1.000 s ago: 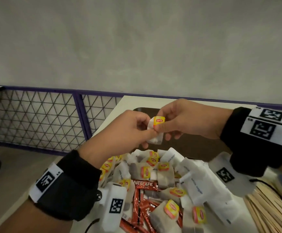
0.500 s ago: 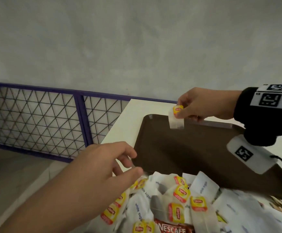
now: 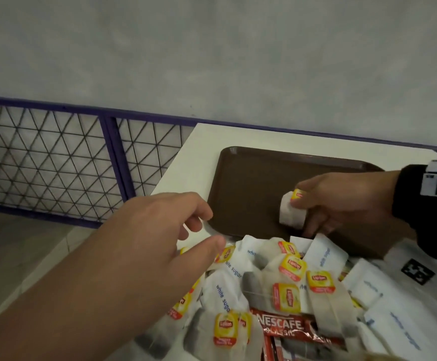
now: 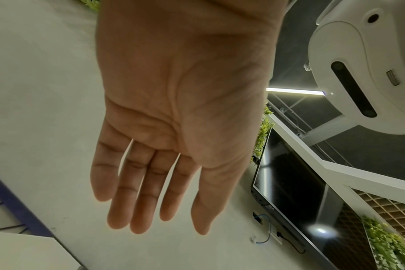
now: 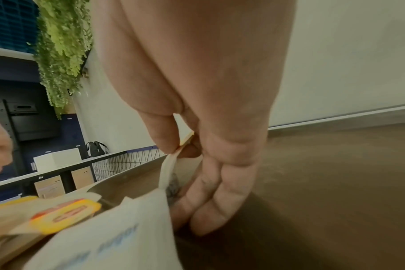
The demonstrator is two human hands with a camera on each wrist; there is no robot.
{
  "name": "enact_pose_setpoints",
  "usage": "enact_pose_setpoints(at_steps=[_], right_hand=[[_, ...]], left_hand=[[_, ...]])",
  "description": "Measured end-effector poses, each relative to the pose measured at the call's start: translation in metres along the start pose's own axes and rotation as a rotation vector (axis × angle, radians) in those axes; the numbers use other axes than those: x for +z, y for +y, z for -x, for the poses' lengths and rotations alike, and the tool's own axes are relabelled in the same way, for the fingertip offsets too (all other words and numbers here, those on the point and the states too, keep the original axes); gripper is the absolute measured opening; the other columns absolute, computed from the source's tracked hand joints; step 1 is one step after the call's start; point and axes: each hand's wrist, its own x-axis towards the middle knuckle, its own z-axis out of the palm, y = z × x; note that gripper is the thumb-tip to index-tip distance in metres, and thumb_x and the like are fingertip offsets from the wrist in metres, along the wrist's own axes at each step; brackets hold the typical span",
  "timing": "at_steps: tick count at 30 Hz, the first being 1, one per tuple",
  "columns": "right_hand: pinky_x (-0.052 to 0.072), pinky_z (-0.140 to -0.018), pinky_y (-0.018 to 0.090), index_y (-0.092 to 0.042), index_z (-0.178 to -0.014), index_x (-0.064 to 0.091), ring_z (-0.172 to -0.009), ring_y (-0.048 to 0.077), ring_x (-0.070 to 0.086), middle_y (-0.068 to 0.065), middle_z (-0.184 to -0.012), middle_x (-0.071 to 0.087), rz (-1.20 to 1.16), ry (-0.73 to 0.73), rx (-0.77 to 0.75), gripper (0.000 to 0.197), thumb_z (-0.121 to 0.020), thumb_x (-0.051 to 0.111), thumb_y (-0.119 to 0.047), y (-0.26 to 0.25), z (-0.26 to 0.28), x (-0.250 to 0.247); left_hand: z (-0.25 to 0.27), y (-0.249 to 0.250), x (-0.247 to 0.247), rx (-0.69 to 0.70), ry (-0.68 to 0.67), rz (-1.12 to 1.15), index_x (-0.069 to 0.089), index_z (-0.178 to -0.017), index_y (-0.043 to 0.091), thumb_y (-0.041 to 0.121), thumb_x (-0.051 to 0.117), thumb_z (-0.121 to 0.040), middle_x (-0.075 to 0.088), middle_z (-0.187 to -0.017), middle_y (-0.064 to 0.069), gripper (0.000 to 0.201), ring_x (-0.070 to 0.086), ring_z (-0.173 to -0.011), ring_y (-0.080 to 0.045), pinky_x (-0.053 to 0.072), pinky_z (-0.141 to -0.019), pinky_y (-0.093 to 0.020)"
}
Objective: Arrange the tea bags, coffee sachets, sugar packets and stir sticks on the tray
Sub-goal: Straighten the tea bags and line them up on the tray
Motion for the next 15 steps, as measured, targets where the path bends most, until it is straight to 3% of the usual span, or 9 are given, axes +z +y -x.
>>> enact_pose_setpoints(at_steps=[3, 6, 10, 15], right_hand=[[0.054, -0.097, 0.058, -0.023, -0.155, 0.032, -0.095, 0.04, 0.074, 0.025, -0.107, 0.074, -0.082, 0.044, 0.046, 0.058, -0.102, 0.058, -0.019, 0.02, 0.019, -0.01], [0.05, -0.103, 0.057, -0.023, -0.156, 0.029, -0.099, 0.039, 0.074, 0.024, -0.109, 0.074, -0.128, 0.076, 0.037, 0.059, -0.103, 0.056, -0.02, 0.03, 0.035, -0.015], [0.051, -0.103, 0.056, -0.013, -0.15, 0.035, -0.1, 0.039, 0.074, 0.023, -0.106, 0.075, -0.119, 0.053, 0.037, 0.05, -0.104, 0.053, -0.02, 0.036, 0.05, -0.011], [0.054, -0.1, 0.054, -0.025, -0.154, 0.032, -0.097, 0.034, 0.075, 0.017, -0.115, 0.074, -0.128, 0.05, 0.077, 0.06, -0.101, 0.059, -0.018, 0.043, 0.069, -0.007]], left_hand=[[-0.001, 0.0, 0.001, 0.007, -0.018, -0.016, 0.06, -0.101, 0.048, 0.075, 0.042, -0.073, 0.06, -0.097, 0.032, 0.042, 0.049, -0.104, 0.014, 0.046, -0.063, -0.015], [0.001, 0.0, 0.001, -0.001, -0.026, -0.017, 0.061, -0.097, 0.048, 0.079, 0.035, -0.065, 0.054, -0.106, 0.039, 0.051, 0.051, -0.1, 0.013, 0.047, -0.064, -0.018], [0.002, 0.002, 0.002, 0.008, -0.017, -0.017, 0.063, -0.093, 0.047, 0.078, 0.037, -0.064, 0.054, -0.106, 0.042, 0.05, 0.054, -0.1, 0.01, 0.049, -0.064, -0.024], [0.002, -0.001, 0.004, -0.009, -0.051, -0.026, 0.061, -0.094, 0.049, 0.082, 0.035, -0.063, 0.051, -0.108, 0.046, 0.053, 0.054, -0.098, 0.014, 0.052, -0.066, -0.024]])
